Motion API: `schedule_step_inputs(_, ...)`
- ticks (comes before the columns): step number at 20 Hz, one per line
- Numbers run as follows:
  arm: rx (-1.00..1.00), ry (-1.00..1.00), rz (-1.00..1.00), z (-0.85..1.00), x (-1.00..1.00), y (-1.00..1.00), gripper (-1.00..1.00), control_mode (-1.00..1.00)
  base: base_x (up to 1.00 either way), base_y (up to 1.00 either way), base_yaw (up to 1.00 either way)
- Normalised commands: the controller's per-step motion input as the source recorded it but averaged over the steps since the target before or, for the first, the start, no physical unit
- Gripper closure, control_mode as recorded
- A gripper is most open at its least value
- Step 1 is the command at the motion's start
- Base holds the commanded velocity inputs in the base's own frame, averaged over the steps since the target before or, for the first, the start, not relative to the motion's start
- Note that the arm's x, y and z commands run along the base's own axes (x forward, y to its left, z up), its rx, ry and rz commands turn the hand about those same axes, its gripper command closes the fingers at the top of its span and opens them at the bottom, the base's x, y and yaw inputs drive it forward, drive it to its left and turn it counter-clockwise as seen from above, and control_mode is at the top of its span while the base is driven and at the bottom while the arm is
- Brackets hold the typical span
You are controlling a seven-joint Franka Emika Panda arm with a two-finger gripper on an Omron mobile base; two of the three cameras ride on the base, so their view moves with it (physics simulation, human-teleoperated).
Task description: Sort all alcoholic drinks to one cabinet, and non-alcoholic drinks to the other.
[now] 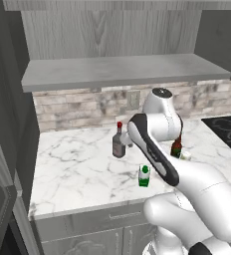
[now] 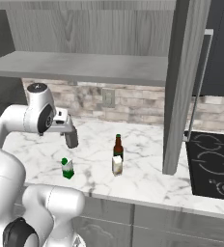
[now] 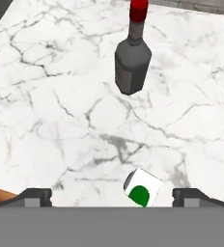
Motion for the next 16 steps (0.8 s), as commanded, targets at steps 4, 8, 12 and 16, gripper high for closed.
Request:
schedule_step_inputs(4, 0.0, 0.0, 0.05, -0.12, 0.32, 0.14, -1.0, -1.0, 0.0, 0.0, 0.0)
schedule_step_inputs(8, 0.0, 0.0, 0.03, -0.08, 0.38, 0.09, -1.0, -1.0, 0.0, 0.0, 0.0)
schedule_step_inputs(12, 0.0, 0.0, 0.0, -0.03, 0.4, 0.01, -1.0, -1.0, 0.0, 0.0, 0.0)
schedule_step_inputs(16, 0.0, 0.0, -0.01, -0.03, 0.36, 0.0, -1.0, -1.0, 0.0, 0.0, 0.0)
